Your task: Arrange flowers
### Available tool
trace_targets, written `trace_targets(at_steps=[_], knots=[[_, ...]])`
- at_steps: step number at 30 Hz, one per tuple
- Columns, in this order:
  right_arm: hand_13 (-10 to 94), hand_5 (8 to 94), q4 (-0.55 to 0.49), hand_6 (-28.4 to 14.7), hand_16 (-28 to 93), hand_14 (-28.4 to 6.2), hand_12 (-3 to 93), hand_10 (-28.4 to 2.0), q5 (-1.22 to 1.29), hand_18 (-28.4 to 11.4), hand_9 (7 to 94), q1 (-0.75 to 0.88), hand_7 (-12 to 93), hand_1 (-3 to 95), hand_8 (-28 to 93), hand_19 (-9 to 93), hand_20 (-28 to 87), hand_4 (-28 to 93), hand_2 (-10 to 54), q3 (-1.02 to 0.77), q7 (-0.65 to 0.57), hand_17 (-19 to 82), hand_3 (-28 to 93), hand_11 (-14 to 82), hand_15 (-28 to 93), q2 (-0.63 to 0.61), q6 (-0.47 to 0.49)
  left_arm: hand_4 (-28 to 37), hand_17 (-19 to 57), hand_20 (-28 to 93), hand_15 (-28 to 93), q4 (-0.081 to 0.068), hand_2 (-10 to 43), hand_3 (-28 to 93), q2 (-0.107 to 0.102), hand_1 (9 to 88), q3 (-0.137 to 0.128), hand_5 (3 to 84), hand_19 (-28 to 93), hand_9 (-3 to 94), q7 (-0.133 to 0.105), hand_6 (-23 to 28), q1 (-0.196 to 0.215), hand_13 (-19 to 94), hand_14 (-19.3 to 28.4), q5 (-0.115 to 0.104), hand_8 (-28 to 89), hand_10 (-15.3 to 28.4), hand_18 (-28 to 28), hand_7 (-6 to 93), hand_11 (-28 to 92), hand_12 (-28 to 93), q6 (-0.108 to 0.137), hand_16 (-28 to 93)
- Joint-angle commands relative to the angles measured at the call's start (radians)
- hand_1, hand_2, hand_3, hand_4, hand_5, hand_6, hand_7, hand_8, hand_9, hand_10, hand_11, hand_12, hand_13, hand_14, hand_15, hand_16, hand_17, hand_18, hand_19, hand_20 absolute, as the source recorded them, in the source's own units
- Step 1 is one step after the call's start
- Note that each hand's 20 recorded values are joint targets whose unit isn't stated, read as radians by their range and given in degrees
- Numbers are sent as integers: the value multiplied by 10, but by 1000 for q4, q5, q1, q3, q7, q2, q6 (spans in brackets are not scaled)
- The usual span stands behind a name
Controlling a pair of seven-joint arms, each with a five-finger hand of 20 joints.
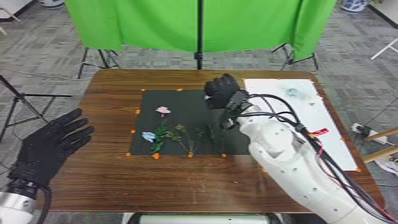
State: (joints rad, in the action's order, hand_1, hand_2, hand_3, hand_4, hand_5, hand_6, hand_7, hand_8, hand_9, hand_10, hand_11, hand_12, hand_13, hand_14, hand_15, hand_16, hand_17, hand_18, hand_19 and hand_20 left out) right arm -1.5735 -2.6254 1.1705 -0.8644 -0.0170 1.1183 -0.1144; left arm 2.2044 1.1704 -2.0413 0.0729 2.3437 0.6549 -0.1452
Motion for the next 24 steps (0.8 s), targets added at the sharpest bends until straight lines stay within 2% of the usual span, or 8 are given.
trace_targets(at_steps=[1, 3, 5, 9, 11, 13, 24], knots=[[853, 755, -22, 24, 328, -5, 405, -23, -46, -156, 928, -20, 402, 487, -129, 792, 381, -283, -95, 59, 38, 344, 845, 180, 476, 94, 58, -233, -109, 64, 340, -5, 3, 721, -3, 253, 12, 360, 440, 284, 17, 25, 1, 231, 147, 1, -104, 122, 211, 211, 254, 139, 15, -7], [851, 754, -15, 25, 328, -5, 402, -22, -56, -156, 928, -20, 401, 488, -129, 792, 381, -283, -95, 75, 46, 343, 843, 177, 477, 103, 65, -234, -109, 64, 340, -7, 3, 721, -4, 254, 12, 360, 440, 284, 19, 25, -1, 232, 147, 0, -104, 122, 211, 212, 254, 139, 13, -7], [850, 753, -26, 26, 328, -5, 402, -21, -71, -156, 928, -5, 401, 488, -130, 792, 382, -283, -95, 86, 49, 342, 843, 175, 478, 107, 81, -235, -109, 64, 340, 2, 3, 721, -1, 253, 10, 360, 441, 284, 12, 26, 14, 232, 148, 1, -105, 122, 210, 211, 254, 139, 15, -7], [849, 751, -2, 28, 327, -5, 403, -18, -96, -156, 928, -14, 400, 487, -129, 792, 383, -283, -95, 111, 56, 338, 841, 169, 479, 133, 92, -234, -109, 64, 340, -8, 5, 718, -8, 254, 15, 360, 441, 284, 18, 26, -2, 232, 148, 0, -104, 122, 210, 211, 254, 138, 15, -7], [848, 751, 68, 28, 327, -4, 404, -18, -130, -155, 928, -32, 400, 486, -129, 792, 384, -283, -95, 86, 112, 336, 840, 167, 480, 188, 95, -233, -109, 64, 339, -18, 5, 718, -15, 254, 23, 360, 441, 284, 27, 25, -20, 232, 147, 0, -104, 122, 210, 211, 254, 138, 18, -7], [845, 750, 85, 28, 328, -3, 406, -18, -147, -156, 927, -41, 400, 486, -129, 792, 385, -283, -95, 95, 114, 335, 838, 165, 482, 198, 87, -233, -109, 64, 340, -18, 5, 718, -16, 254, 26, 360, 441, 284, 27, 25, -23, 232, 147, -1, -104, 122, 210, 212, 253, 138, 15, -7], [833, 741, 50, 33, 328, -2, 413, -15, -166, -153, 921, -38, 403, 485, -127, 787, 389, -283, -95, 152, 52, 328, 826, 154, 490, 166, 106, -234, -109, 64, 340, -13, 4, 720, -12, 253, 25, 359, 440, 284, 22, 25, -9, 231, 148, 1, -104, 123, 210, 213, 255, 139, 10, -7]])
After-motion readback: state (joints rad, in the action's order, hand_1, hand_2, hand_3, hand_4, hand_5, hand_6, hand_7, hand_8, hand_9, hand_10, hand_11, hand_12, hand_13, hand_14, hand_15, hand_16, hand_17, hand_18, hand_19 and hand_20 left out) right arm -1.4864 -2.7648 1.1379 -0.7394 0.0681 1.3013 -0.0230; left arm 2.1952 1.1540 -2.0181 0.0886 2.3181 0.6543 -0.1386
